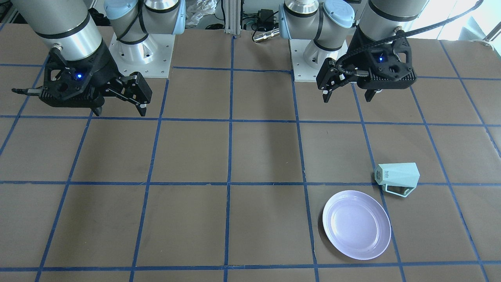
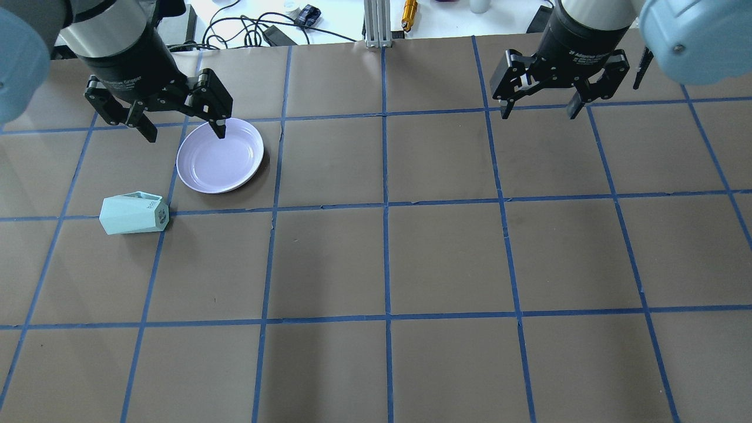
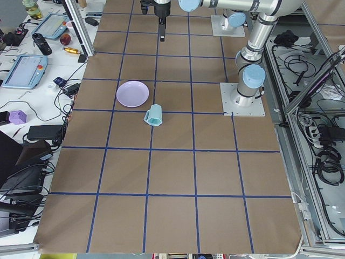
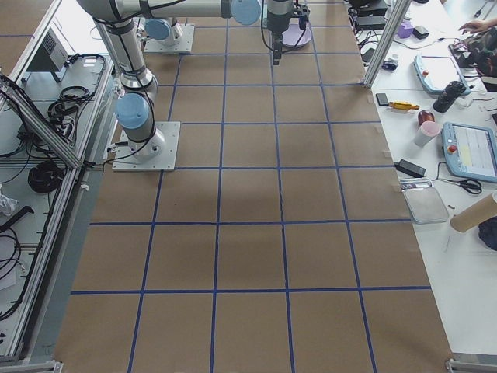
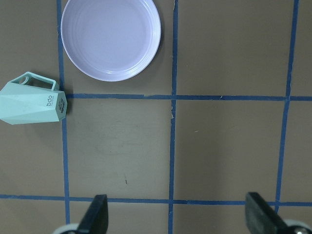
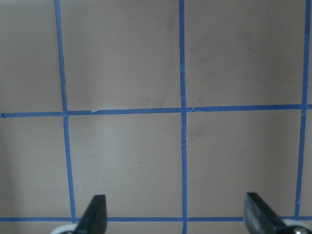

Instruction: Flip cup and place on plate

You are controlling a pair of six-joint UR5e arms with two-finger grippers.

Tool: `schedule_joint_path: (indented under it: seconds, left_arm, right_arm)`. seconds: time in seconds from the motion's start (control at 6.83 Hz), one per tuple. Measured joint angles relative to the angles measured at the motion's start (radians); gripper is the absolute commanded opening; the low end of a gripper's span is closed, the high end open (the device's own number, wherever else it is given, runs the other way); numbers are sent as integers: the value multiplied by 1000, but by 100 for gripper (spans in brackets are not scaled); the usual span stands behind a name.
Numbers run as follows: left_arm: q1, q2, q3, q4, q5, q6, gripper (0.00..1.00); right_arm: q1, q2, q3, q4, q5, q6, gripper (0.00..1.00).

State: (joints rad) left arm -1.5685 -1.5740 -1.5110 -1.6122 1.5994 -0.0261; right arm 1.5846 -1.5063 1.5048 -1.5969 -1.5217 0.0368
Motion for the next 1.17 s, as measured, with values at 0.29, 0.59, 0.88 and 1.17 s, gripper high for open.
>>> schedule_joint_path:
  seconds: [0.29, 0.59, 0.88, 1.17]
  left_arm:
    - [3, -3, -1, 1, -13, 8, 100]
    - [8, -4, 1, 3, -33, 31, 100]
    - [8, -4, 2, 3, -31, 36, 100]
    - [8, -3, 2, 3, -30, 37, 100]
  right_arm:
    - [0, 0, 0, 0, 0, 0, 100]
    - [0, 0, 0, 0, 0, 0, 100]
    - [0, 0, 0, 0, 0, 0, 100]
    - [0, 0, 0, 0, 0, 0, 100]
